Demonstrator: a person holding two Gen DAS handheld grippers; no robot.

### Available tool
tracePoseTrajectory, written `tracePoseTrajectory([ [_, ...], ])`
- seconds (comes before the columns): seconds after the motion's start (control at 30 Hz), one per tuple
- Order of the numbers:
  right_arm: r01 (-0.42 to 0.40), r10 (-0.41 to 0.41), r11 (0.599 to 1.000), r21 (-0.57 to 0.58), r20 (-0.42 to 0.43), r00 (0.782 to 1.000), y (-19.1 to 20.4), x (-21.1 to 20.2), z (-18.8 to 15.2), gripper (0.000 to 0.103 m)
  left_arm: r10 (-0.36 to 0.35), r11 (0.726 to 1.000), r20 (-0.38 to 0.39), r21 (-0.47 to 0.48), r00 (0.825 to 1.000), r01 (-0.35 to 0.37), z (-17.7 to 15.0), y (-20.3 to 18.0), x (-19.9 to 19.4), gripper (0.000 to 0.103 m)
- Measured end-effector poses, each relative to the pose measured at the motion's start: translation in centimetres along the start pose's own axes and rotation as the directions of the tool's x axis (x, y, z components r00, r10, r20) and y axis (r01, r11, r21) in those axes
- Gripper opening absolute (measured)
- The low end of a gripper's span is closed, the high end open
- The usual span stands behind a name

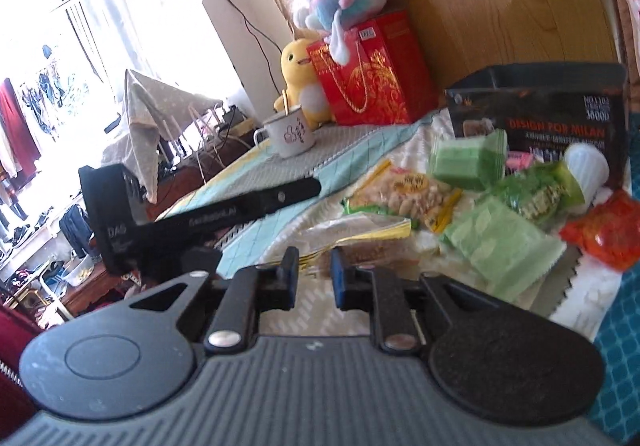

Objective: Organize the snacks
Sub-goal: 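Reach the left gripper toward the clear bag of round pastry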

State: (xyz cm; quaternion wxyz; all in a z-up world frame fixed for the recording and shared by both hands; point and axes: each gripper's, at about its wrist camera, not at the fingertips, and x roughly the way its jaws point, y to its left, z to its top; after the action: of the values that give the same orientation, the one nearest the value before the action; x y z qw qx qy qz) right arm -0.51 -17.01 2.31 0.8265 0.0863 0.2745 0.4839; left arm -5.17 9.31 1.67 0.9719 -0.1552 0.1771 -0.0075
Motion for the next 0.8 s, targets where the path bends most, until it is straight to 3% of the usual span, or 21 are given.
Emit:
tracePoseTrajectory([
  [0.17,0.066,-0.065,0.998,-0.002,0.037,0.997,-0.4,2.4,2.6,0.022,0.010,0.995,0.012,-0.103,1.000,-0.009,0.3,1.7,-0.1,0.103],
  [0.4,0.150,-0.150,0.989,0.005,-0.064,0.987,-2.2,7.9,3.3,0.032,0.023,0.964,0.000,-0.263,1.000,-0.022,0.5,4.7,0.3,0.103],
  [0.47,0.127,-0.125,0.991,0.037,-0.042,0.991,-2.4,7.0,3.0,0.032,0.017,0.966,0.003,-0.257,1.000,-0.015,0.5,4.6,0.3,0.103],
  [0.6,0.151,-0.151,0.988,0.021,0.009,0.988,-2.0,3.8,2.0,0.052,0.014,0.977,0.001,-0.215,1.000,-0.014,0.5,3.9,0.4,0.103],
  [0.7,0.189,-0.189,0.981,0.036,-0.007,0.982,-2.2,2.1,0.8,0.055,0.035,0.986,-0.005,-0.163,0.999,-0.036,0.7,2.8,0.3,0.102],
  [0.8,0.201,-0.197,0.976,0.077,-0.057,0.979,-2.8,1.6,-0.5,0.055,0.023,0.999,0.034,-0.049,0.999,-0.022,1.7,0.8,0.0,0.102],
])
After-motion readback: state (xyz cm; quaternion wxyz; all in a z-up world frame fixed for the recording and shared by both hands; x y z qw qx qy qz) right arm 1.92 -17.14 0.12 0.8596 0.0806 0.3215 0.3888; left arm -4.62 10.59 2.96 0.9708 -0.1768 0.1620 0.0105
